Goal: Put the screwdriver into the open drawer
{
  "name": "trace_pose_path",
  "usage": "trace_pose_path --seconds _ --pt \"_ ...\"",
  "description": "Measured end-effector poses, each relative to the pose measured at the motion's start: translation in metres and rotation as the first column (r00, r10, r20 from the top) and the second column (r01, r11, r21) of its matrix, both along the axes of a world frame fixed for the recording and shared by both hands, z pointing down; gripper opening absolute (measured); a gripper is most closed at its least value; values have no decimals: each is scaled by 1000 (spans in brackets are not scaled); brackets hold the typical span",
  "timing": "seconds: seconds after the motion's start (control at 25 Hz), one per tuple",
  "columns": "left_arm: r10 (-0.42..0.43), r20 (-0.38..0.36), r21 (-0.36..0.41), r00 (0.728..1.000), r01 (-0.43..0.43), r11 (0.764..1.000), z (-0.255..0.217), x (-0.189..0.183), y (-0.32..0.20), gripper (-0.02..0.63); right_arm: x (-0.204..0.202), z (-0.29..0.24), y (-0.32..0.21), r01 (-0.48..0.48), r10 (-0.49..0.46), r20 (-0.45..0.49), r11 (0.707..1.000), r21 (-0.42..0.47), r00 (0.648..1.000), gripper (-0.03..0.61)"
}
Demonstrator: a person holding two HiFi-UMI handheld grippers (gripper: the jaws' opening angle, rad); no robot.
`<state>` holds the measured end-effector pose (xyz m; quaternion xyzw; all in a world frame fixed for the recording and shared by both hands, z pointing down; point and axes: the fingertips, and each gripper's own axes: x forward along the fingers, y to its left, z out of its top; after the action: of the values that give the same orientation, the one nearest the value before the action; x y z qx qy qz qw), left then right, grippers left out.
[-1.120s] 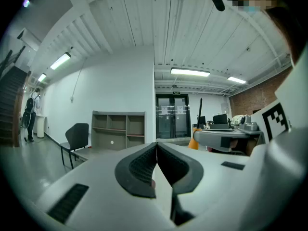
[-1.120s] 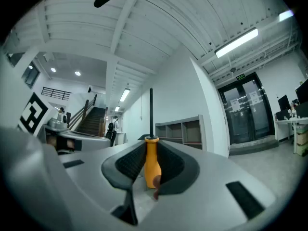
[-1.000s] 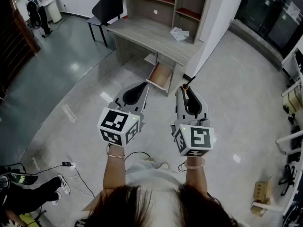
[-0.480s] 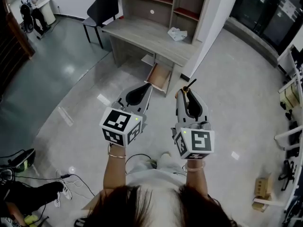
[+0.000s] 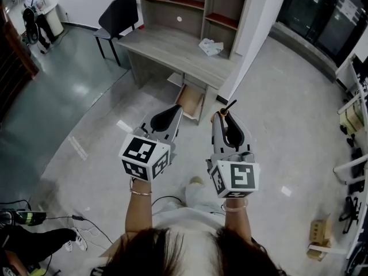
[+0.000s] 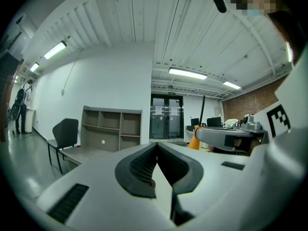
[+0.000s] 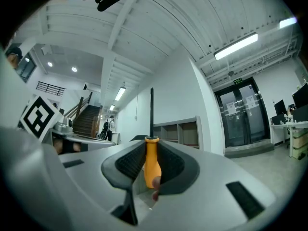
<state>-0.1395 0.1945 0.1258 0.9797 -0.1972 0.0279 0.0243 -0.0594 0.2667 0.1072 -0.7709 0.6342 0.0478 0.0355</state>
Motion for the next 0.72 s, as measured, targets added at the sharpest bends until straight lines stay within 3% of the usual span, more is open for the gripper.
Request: trace_pose_path --seconds 0.44,0.72 --pt "1 24 -3 1000 -1 1000 4 74 -42 17 69 1 -42 11 -11 20 1000 17 1000 86" --pt "-49 25 -21 998 49 999 9 107 -66 17 108 7 -70 59 -59 37 998 9 998 86"
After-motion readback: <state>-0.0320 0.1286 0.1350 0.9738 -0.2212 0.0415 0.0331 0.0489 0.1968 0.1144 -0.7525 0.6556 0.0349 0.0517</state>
